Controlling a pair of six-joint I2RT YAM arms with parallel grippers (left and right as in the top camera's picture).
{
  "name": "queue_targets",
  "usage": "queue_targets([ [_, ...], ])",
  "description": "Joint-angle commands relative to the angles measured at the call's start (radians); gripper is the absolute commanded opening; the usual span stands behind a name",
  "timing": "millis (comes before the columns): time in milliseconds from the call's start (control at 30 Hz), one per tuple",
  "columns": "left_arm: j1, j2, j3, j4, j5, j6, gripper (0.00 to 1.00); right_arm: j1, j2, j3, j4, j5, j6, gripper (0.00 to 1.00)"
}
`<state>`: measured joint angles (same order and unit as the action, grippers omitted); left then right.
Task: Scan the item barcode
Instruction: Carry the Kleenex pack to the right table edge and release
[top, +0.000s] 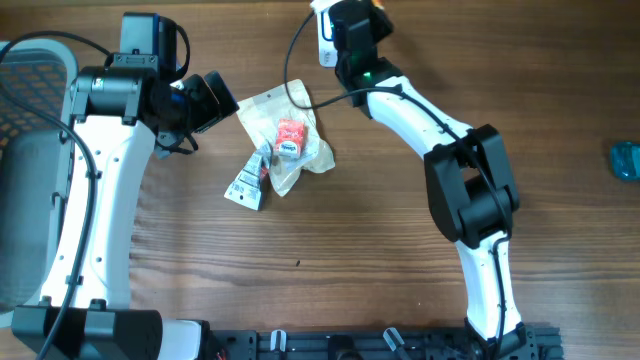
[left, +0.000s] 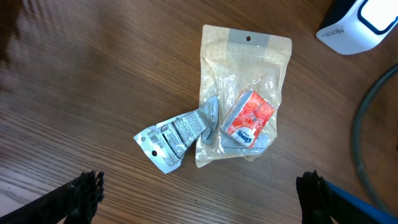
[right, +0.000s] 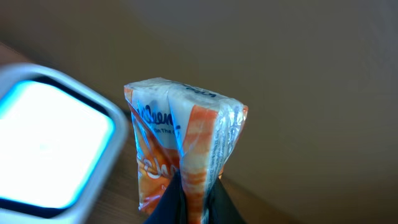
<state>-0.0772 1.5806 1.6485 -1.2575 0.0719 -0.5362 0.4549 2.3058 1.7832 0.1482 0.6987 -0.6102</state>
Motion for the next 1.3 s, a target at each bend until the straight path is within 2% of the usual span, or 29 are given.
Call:
queue_targets([
  [0, 0.003, 0.003, 0.0, 0.0, -0.01, 0.007, 1.0, -0.072, -0.004, 0.012, -0.135, 0.277, 0.253, 0.05],
  [33, 0.003, 0.003, 0.0, 0.0, -0.01, 0.007, 1.0, -0.124, -0.01, 0.012, -0.311, 0.272, 0.377, 0.05],
  [100, 0.003, 0.004, 0.0, 0.0, -0.01, 0.007, 1.0, -0.198, -0.014, 0.012, -0.515, 0.254, 0.583, 0.05],
  [133, 0.003, 0.003, 0.0, 0.0, -0.01, 0.008, 1.0, -0.27, -0.015, 0.012, -0.654, 0.198, 0.743, 0.05],
  [167, 0.003, 0.003, 0.0, 0.0, -0.01, 0.008, 1.0, -0.315, -0.019, 0.012, -0.724, 0.153, 0.839, 0.05],
  [200, 0.003, 0.003, 0.0, 0.0, -0.01, 0.007, 1.0, -0.407, -0.029, 0.012, -0.838, 0.04, 1.031, 0.05],
  [367, 0.003, 0.004, 0.0, 0.0, -0.01, 0.007, 1.0, -0.632, -0.046, 0.011, -0.933, -0.283, 1.227, 0.05],
  [433, 0.003, 0.003, 0.0, 0.0, -0.01, 0.007, 1.0, -0.721, -0.046, 0.01, -1.015, -0.351, 1.467, 0.05],
  [467, 0.003, 0.003, 0.0, 0.0, -0.01, 0.007, 1.0, -0.751, -0.046, 0.007, -1.03, -0.388, 1.518, 0.05],
  [633, 0.003, 0.003, 0.0, 0.0, -0.01, 0.007, 1.0, -0.825, -0.045, -0.017, -1.044, -0.408, 1.609, 0.05],
  [967, 0.003, 0.003, 0.0, 0.0, -0.01, 0.007, 1.0, -0.822, -0.045, -0.023, -1.006, -0.386, 1.688, 0.05],
  [1100, 0.003, 0.003, 0.0, 0.0, -0.01, 0.007, 1.0, -0.823, -0.045, -0.023, -1.023, -0.384, 1.818, 0.05],
  [1133, 0.003, 0.003, 0.0, 0.0, -0.01, 0.007, 1.0, -0.823, -0.045, -0.023, -1.015, -0.382, 1.814, 0.12],
  [1167, 0.003, 0.003, 0.0, 0.0, -0.01, 0.007, 1.0, -0.821, -0.045, -0.023, -1.013, -0.384, 1.786, 0.4],
  [1233, 0.003, 0.003, 0.0, 0.0, -0.01, 0.007, 1.0, -0.805, -0.047, -0.023, -1.007, -0.371, 1.671, 0.88],
  [1267, 0.003, 0.003, 0.0, 0.0, -0.01, 0.007, 1.0, -0.794, -0.05, -0.023, -1.007, -0.355, 1.63, 1.0],
])
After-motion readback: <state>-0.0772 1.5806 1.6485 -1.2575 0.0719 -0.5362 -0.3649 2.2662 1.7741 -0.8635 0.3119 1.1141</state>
